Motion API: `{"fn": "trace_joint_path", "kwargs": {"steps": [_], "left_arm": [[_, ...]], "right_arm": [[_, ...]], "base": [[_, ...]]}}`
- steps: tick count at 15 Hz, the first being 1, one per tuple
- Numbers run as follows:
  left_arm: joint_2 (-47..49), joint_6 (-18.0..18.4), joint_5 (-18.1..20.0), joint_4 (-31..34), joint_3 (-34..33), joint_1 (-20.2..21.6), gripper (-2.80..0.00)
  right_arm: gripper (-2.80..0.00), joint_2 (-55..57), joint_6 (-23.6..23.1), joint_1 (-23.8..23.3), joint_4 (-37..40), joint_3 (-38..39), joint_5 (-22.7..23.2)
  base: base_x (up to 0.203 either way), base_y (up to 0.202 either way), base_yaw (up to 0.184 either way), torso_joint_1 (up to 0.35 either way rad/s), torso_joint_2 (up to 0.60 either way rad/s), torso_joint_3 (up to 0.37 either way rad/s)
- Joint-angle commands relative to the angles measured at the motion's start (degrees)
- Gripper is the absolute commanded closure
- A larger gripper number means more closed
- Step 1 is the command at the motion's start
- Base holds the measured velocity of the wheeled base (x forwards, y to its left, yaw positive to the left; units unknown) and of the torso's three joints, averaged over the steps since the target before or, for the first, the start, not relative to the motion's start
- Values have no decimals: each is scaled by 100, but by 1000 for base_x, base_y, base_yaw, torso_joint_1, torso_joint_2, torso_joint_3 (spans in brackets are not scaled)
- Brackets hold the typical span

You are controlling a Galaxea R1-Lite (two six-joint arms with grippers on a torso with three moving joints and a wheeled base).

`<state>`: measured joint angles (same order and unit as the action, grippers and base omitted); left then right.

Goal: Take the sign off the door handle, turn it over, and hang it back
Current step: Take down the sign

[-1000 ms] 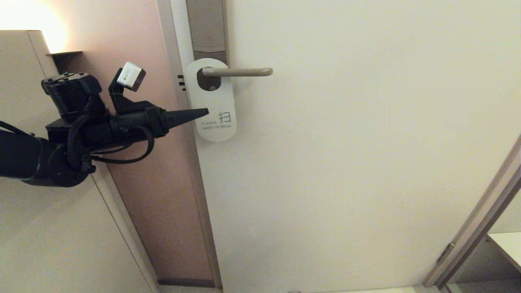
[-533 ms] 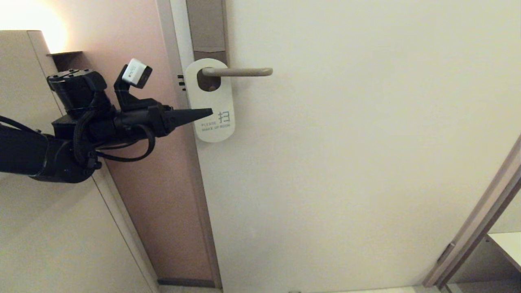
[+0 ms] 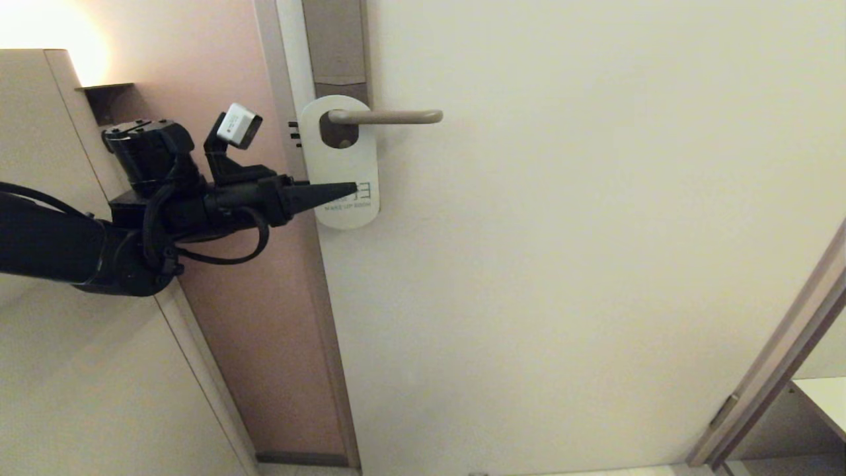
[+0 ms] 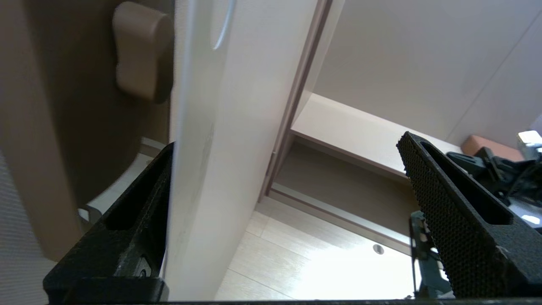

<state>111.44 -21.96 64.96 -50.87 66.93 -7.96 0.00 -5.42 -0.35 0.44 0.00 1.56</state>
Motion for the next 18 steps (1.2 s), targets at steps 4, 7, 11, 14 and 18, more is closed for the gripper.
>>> {"fn": "trace_joint_path", "kwargs": {"steps": [4,7,11,14,18], "left_arm": [[186,-3,8,-146,78,-25,-280],[220,-11,-1,-151,173,-86,-280],[384,-19,-1,-179,480,-171,-280],[395,-20,-1,-178,488,-206,-280],[396,-19,-10,-186,488,-206,-280]], "right_arm": [[0,0,-3,0,0,0,2],[0,0,-11,0,0,0,2],[0,0,-5,0,0,0,2],[0,0,-11,0,0,0,2],[0,0,-11,0,0,0,2]], "base": [[0,0,0,0,0,0],[0,0,0,0,0,0],[0,0,0,0,0,0],[0,0,0,0,0,0],[0,0,0,0,0,0]]}}
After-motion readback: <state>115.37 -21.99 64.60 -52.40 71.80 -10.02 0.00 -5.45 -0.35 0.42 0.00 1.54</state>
